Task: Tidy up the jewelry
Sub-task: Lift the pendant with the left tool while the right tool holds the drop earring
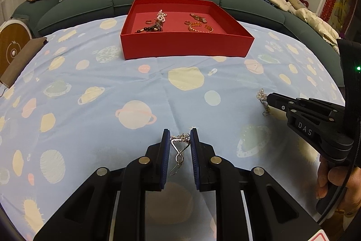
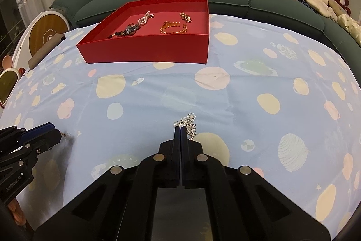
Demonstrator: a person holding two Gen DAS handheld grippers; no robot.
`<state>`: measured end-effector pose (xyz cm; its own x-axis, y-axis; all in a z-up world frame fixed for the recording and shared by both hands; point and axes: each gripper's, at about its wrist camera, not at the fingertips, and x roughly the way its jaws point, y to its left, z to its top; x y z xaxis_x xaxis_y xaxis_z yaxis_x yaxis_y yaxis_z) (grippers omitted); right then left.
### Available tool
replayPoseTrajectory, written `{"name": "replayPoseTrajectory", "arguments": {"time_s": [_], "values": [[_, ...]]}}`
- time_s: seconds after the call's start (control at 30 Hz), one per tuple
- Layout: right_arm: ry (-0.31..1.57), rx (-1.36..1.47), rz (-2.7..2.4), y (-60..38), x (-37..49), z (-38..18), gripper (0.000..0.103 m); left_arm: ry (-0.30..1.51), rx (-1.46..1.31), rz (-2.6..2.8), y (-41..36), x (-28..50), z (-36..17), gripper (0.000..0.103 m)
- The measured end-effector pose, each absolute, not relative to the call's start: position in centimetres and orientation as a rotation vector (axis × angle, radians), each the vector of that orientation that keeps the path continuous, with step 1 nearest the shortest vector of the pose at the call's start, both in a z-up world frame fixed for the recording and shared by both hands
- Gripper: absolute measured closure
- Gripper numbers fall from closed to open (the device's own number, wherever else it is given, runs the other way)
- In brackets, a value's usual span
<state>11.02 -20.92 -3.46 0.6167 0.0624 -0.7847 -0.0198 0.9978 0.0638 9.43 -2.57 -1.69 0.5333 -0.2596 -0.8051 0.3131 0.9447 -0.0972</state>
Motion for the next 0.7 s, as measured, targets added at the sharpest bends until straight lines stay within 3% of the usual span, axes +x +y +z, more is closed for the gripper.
{"name": "replayPoseTrajectory", "arguments": {"time_s": [0.03, 0.1, 0.13, 0.43, 0.6, 0.7], "values": [[0.905, 0.049, 0.046, -20.9, 11.0, -3.5, 0.094, 0.95, 0.061, -0.341, -2.6, 9.5, -1.7, 0.088], [0.894, 0.045, 0.037, -20.8, 11.1, -3.4, 0.064, 0.95, 0.061, -0.341, -2.6, 9.5, -1.7, 0.088], [0.885, 0.04, 0.031, -20.7, 11.1, -3.4, 0.062, 0.951, 0.062, -0.341, -2.6, 9.5, -1.7, 0.088], [0.919, 0.022, 0.024, -20.7, 11.7, -4.8, 0.07, 0.954, 0.067, -0.338, -2.4, 9.5, -1.9, 0.088], [0.925, 0.047, 0.016, -21.4, 11.6, -4.8, 0.086, 0.955, 0.06, -0.331, -2.2, 9.6, -1.8, 0.088], [0.929, 0.063, 0.019, -21.9, 11.3, -4.7, 0.086, 0.953, 0.059, -0.33, -2.1, 9.6, -1.8, 0.088]]}}
